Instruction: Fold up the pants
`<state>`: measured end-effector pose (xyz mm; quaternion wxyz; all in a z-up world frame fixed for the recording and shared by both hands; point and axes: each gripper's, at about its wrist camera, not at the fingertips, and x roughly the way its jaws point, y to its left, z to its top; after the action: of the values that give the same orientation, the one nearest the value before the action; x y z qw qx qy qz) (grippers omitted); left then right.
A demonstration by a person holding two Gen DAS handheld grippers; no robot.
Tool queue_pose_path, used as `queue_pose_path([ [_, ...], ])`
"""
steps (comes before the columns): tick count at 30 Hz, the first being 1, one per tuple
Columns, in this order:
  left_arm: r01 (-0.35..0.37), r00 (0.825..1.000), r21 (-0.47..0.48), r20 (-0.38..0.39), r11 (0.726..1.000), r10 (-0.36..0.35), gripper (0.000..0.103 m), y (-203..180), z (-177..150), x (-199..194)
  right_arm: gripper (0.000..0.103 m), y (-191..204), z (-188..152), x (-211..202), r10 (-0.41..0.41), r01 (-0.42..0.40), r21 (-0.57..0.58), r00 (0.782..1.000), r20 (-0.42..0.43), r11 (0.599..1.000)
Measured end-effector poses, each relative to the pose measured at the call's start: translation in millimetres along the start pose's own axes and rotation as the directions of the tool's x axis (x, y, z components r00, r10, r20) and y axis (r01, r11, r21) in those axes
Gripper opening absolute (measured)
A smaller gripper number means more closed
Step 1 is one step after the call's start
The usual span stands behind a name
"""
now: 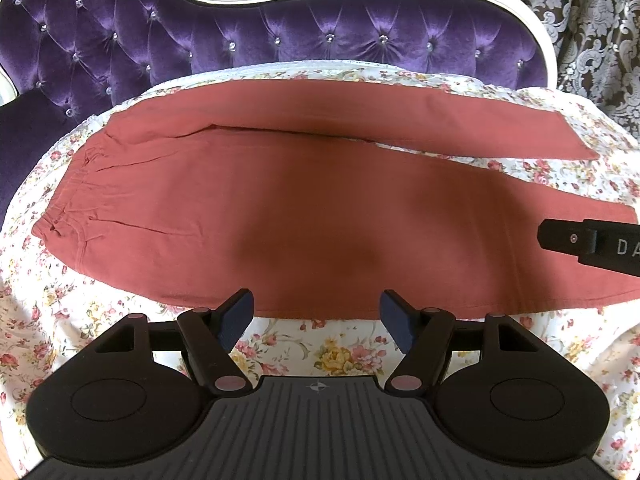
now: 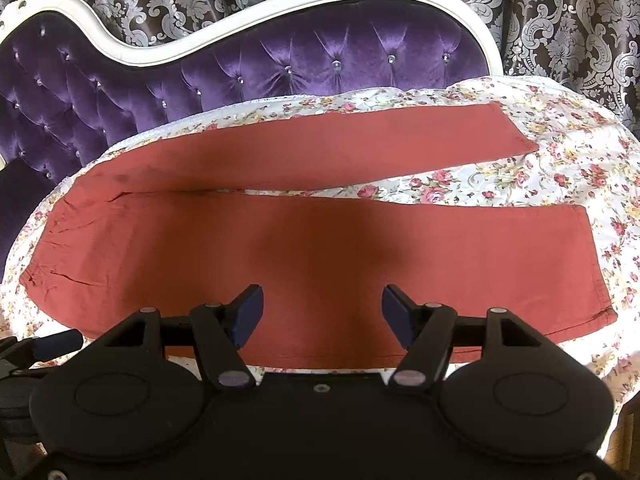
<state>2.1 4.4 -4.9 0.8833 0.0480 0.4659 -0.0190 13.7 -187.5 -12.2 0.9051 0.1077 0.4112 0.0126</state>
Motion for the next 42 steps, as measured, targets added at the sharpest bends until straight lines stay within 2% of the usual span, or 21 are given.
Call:
queue_pose_path([
  [28, 0.007, 1.0, -0.003, -0.016, 1.0, -0.007, 0.068, -2, 1, 8, 0.069, 6, 1, 15, -0.053, 0.052, -0.022, 0.998, -0.028, 0.998],
  [33, -0.006, 1.0, 0.012, 0.003, 1.0, 0.006, 0.068, 1, 10, 11, 0.069, 2, 10, 11, 0.016, -0.011, -0.059, 0.997, 0.071, 0.998],
  [36, -0.023, 1.0, 0.016, 0.02, 1.0, 0.023, 0.068, 4, 23, 16, 0.069, -4, 17, 8, 0.103, -0.083, -0.109, 0.975, 0.198, 0.991],
  [39, -0.039, 0.999, 0.024, 0.029, 0.999, 0.038, 0.068, 6, 37, 25, 0.069, -4, 41, 23, 0.107, -0.071, -0.179, 0.975, 0.197, 0.981],
  [42, -0.05, 0.998, 0.025, 0.028, 0.998, 0.05, 0.068, 10, 51, 40, 0.069, -10, 67, 45, 0.151, -0.106, -0.224, 0.97, 0.192, 0.969],
])
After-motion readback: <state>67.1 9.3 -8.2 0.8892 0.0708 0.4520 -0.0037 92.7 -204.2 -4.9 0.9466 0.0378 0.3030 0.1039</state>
